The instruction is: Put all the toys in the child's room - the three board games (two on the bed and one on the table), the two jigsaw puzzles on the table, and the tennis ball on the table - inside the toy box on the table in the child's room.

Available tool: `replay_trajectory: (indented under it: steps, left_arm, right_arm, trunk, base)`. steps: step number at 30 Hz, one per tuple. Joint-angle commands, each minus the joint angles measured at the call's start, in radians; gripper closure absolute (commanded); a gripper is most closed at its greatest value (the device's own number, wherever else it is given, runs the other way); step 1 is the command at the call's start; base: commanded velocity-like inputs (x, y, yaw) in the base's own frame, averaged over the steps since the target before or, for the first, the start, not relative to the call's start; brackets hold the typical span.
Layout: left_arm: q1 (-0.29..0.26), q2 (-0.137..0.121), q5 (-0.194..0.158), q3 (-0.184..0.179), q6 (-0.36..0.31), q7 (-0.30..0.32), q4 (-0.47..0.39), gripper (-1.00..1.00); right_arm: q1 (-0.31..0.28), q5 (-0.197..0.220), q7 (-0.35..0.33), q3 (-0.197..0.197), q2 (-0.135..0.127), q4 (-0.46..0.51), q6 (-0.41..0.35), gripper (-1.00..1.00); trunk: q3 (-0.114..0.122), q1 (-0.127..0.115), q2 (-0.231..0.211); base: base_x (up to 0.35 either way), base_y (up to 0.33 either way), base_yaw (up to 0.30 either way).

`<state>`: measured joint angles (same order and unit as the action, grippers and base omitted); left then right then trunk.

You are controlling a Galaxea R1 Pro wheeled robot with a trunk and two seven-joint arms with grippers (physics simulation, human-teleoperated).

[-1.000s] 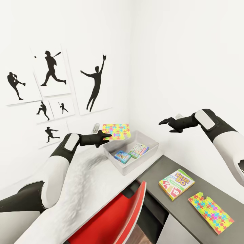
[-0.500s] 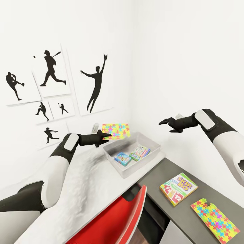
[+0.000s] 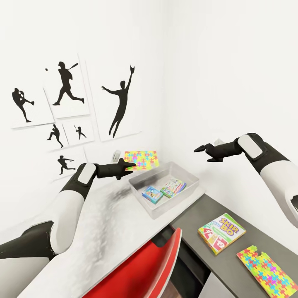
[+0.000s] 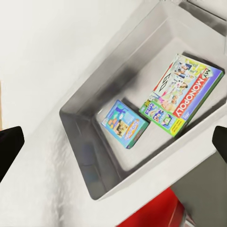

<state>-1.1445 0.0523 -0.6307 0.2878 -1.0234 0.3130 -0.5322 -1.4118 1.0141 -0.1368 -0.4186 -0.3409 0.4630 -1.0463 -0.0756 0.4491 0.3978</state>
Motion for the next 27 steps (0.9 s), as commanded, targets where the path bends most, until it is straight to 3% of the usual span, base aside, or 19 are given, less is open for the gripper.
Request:
replay_trajectory:
  steps: [1,27]
  left_arm:
    - [-0.001,0.001,0.011,0.008,-0.006,0.006,0.0,1.0]
    - [-0.001,0.001,0.011,0.008,-0.006,0.008,-0.005,1.0]
  right_arm:
    - [-0.001,-0.008,-0.011,-0.006,-0.001,0.0,-0.001,-1.0]
    - [0.0,-0.008,-0.011,-0.006,0.0,0.001,-0.001,-1.0]
  trunk:
    - [-0.002,0.001,0.002]
    - [-0.002,0.001,0.002]
  base:
    - [0.13,0.0,0.001]
    - [0.063,0.0,0.0]
